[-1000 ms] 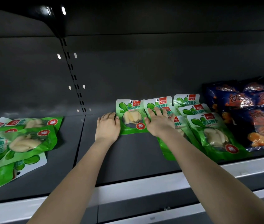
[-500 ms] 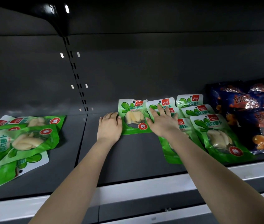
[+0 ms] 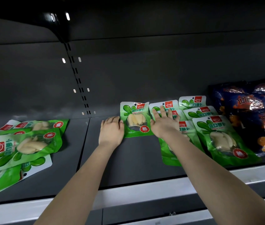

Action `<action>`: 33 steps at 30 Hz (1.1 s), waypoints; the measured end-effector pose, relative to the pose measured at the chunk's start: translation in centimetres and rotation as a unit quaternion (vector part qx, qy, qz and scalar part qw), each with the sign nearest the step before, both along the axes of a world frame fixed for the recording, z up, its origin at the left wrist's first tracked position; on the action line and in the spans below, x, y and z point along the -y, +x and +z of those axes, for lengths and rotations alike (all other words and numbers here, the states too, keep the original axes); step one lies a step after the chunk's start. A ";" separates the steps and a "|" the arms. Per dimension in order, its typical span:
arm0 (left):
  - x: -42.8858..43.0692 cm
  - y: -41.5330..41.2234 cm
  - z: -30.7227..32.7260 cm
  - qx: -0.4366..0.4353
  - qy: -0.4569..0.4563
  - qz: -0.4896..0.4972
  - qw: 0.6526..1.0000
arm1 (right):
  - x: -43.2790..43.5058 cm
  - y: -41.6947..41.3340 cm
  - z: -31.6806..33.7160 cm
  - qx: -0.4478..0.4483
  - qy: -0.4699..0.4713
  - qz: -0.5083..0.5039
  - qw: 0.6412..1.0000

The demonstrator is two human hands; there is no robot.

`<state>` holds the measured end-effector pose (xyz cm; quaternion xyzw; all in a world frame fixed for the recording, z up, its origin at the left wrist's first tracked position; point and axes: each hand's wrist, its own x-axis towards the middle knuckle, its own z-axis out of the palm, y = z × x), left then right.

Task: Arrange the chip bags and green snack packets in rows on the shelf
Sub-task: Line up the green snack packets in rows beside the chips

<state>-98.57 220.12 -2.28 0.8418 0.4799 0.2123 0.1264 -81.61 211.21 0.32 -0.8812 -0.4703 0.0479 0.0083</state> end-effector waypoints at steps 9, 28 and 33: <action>0.4 -0.1 0.8 0.016 -0.024 -0.009 1.000 | 0.7 -0.2 0.7 -0.037 0.096 0.004 0.995; 0.5 -22.0 4.2 -0.060 0.087 0.205 0.973 | -9.2 -22.5 2.1 -0.097 0.126 0.374 0.914; 2.6 -27.8 2.6 -0.055 0.003 0.313 0.948 | -11.5 -28.9 2.4 -0.087 0.073 0.455 0.883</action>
